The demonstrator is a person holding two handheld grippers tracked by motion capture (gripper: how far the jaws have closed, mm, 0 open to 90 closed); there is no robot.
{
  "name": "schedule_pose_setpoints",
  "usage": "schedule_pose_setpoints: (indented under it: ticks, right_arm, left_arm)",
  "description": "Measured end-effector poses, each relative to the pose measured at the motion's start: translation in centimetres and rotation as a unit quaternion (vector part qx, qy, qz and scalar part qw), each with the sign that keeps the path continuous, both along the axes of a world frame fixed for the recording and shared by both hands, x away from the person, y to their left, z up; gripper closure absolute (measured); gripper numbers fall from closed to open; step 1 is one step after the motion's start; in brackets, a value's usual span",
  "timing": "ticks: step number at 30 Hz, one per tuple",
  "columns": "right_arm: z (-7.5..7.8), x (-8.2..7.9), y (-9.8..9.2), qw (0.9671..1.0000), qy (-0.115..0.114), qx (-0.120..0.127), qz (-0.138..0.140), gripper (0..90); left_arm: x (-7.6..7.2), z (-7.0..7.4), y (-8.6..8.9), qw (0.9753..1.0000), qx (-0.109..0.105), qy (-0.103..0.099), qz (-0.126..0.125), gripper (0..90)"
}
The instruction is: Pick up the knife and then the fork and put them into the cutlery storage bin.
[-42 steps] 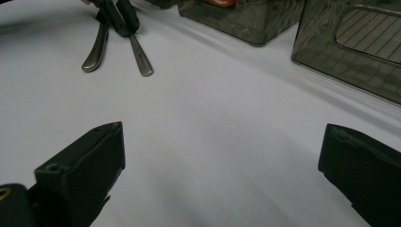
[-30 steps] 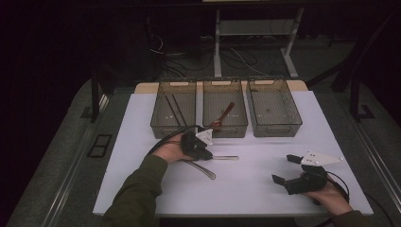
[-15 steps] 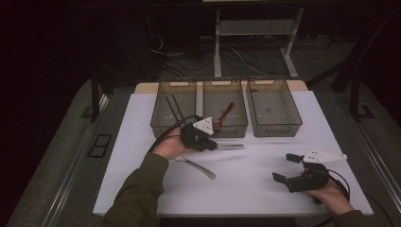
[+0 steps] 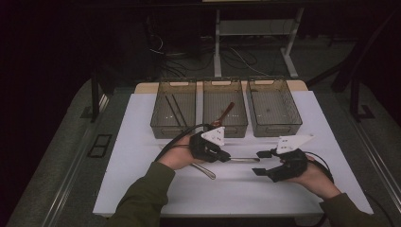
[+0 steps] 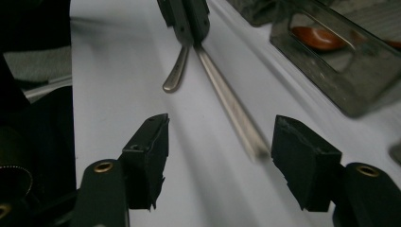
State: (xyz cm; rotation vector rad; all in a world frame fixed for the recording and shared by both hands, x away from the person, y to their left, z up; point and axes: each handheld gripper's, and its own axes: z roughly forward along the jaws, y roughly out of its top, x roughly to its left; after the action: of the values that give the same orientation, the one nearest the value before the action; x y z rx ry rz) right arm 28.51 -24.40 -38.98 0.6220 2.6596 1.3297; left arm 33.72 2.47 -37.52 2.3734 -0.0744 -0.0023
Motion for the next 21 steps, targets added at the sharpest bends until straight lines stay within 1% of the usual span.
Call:
schedule_pose_setpoints:
  ticks: [1, 2, 3, 4, 5, 6, 7, 8, 9, 10, 12, 13, 14, 18, 20, 21]
  right_arm:
    - [0.1, 0.2, 0.7, 0.9999, -0.002, -0.008, 0.009, 38.6]
    - [0.2, 0.5, 1.4, 0.9997, -0.002, -0.016, 0.018, 41.4]
    - [0.3, 0.8, 2.0, 0.9993, -0.003, -0.025, 0.029, 44.1]
    - [0.3, 1.2, 2.6, 0.9985, -0.008, -0.032, 0.043, 49.2]
    - [0.2, 1.5, 3.1, 0.9978, -0.009, -0.041, 0.052, 52.1]
    - [0.2, 1.8, 3.6, 0.9965, -0.007, -0.054, 0.064, 53.9]
    - [0.0, 2.2, 4.0, 0.9938, -0.022, -0.074, 0.079, 57.7]
    - [0.0, 2.3, 4.5, 0.9935, -0.010, -0.076, 0.084, 60.5]
    - [-0.1, 2.4, 4.8, 0.9924, -0.005, -0.081, 0.092, 62.5]
    - [-0.2, 2.6, 5.0, 0.9912, -0.011, -0.087, 0.099, 66.3]
    - [-0.2, 2.9, 5.3, 0.9895, -0.012, -0.094, 0.109, 70.3]
    - [-0.2, 2.9, 5.5, 0.9890, -0.008, -0.099, 0.110, 72.5]
    - [-0.3, 2.9, 5.6, 0.9880, -0.010, -0.104, 0.114, 74.3]
    - [-0.3, 3.0, 5.8, 0.9868, -0.012, -0.109, 0.119, 78.3]
    - [-0.3, 2.9, 5.8, 0.9854, -0.011, -0.112, 0.128, 79.8]
    - [-0.4, 2.9, 5.8, 0.9843, -0.019, -0.112, 0.135, 80.0]
  left_arm:
    - [-0.2, -0.1, -0.3, 1.0000, 0.001, 0.004, -0.002, 84.3]
    - [-0.1, 0.0, -0.5, 0.9999, 0.004, -0.004, -0.011, 84.3]
    - [-0.2, -0.1, -0.8, 0.9999, 0.006, -0.002, -0.013, 84.3]
    - [-0.2, -0.1, -1.0, 0.9998, 0.009, -0.005, -0.018, 84.3]
    - [-0.2, 0.0, -1.1, 0.9997, 0.011, -0.007, -0.021, 84.3]
    - [-0.3, 0.0, -1.2, 0.9996, 0.012, -0.006, -0.024, 84.3]
    - [-0.2, 0.1, -1.3, 0.9995, 0.012, -0.012, -0.025, 84.3]
    - [-0.3, 0.1, -1.3, 0.9996, 0.015, -0.007, -0.023, 84.3]
    - [-0.3, 0.1, -1.3, 0.9995, 0.016, -0.010, -0.025, 84.3]
    - [-0.2, 0.2, -1.3, 0.9995, 0.017, -0.011, -0.024, 84.3]
    - [-0.2, 0.2, -1.3, 0.9995, 0.014, -0.012, -0.026, 84.3]
    - [-0.2, 0.2, -1.3, 0.9994, 0.014, -0.013, -0.028, 84.3]
    - [-0.2, 0.3, -1.3, 0.9994, 0.014, -0.011, -0.029, 84.3]
    - [-0.3, 0.2, -1.3, 0.9993, 0.015, -0.012, -0.033, 84.3]
    - [-0.3, 0.1, -1.4, 0.9991, 0.014, -0.006, -0.039, 84.2]
    - [-0.3, 0.1, -1.4, 0.9989, 0.014, -0.009, -0.043, 84.1]
